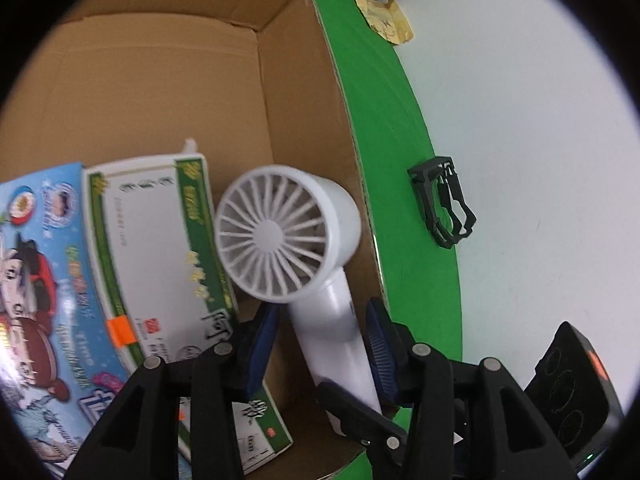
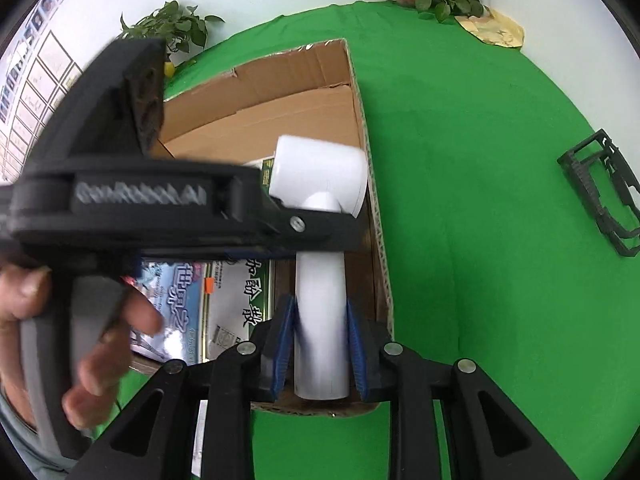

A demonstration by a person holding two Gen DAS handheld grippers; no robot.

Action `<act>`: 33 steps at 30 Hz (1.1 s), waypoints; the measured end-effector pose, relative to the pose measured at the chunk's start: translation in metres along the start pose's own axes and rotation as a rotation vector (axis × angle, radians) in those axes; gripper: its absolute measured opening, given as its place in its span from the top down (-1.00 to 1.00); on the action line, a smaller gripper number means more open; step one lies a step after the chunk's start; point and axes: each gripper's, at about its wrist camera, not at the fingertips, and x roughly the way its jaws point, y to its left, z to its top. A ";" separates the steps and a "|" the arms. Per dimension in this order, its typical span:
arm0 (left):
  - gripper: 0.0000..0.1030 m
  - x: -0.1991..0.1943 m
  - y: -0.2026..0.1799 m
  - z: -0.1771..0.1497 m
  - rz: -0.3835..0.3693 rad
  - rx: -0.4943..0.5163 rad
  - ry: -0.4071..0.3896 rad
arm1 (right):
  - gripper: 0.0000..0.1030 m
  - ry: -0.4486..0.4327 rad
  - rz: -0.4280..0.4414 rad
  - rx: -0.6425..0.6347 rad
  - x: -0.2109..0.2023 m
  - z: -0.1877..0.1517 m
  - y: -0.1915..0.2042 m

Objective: Organize objects
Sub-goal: 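Carry the hair dryer over the cardboard box and lower it beside the medicine box, then open the right gripper and withdraw it toward the light blue phone case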

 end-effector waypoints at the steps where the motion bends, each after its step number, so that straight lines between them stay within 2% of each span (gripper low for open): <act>1: 0.12 -0.003 0.001 0.001 0.009 0.001 -0.010 | 0.53 -0.004 -0.017 -0.009 0.000 -0.001 0.003; 4: 0.11 -0.009 0.005 0.001 0.005 0.012 -0.019 | 0.53 -0.018 -0.050 -0.016 0.002 -0.005 0.008; 7: 0.18 -0.009 0.003 -0.003 0.023 0.044 -0.020 | 0.56 -0.031 -0.086 -0.024 -0.003 -0.022 0.009; 13: 0.21 -0.021 0.005 -0.008 0.041 0.011 -0.056 | 0.56 -0.037 -0.159 -0.071 0.000 -0.033 0.019; 17: 0.21 -0.039 -0.005 -0.020 0.041 0.061 -0.106 | 0.51 -0.045 -0.124 -0.055 -0.006 -0.035 0.015; 18: 0.21 -0.046 -0.011 -0.025 0.059 0.088 -0.135 | 0.43 -0.052 -0.109 -0.049 -0.009 -0.035 0.014; 19: 0.21 -0.056 -0.017 -0.032 0.073 0.118 -0.172 | 0.37 -0.064 -0.089 -0.050 -0.014 -0.038 0.014; 21: 0.13 -0.085 -0.027 -0.052 0.108 0.183 -0.259 | -0.20 -0.117 -0.082 -0.067 -0.029 -0.044 0.016; 22: 0.04 -0.100 -0.033 -0.063 0.137 0.216 -0.310 | -0.41 -0.161 -0.057 -0.083 -0.040 -0.050 0.019; 23: -0.02 -0.117 -0.042 -0.080 0.188 0.264 -0.385 | -0.99 -0.213 -0.080 -0.099 -0.052 -0.056 0.023; 25: -0.43 -0.144 -0.054 -0.110 0.287 0.325 -0.522 | -1.00 -0.329 -0.121 -0.137 -0.075 -0.071 0.032; 27: -0.65 -0.173 -0.070 -0.154 0.404 0.389 -0.720 | -1.00 -0.384 -0.125 -0.146 -0.092 -0.086 0.039; 28: -0.68 -0.183 -0.075 -0.176 0.456 0.418 -0.811 | -1.00 -0.405 -0.116 -0.144 -0.098 -0.096 0.042; 29: -0.72 -0.190 -0.077 -0.191 0.492 0.431 -0.868 | -1.00 -0.421 -0.109 -0.150 -0.103 -0.106 0.046; 30: -0.82 -0.200 -0.077 -0.213 0.541 0.438 -0.940 | -1.00 -0.432 -0.106 -0.153 -0.107 -0.116 0.050; 31: -0.95 -0.206 -0.077 -0.231 0.580 0.431 -0.988 | -1.00 -0.448 -0.098 -0.150 -0.110 -0.130 0.055; 33: -0.99 -0.210 -0.073 -0.268 0.632 0.382 -1.063 | -1.00 -0.465 -0.076 -0.153 -0.114 -0.154 0.064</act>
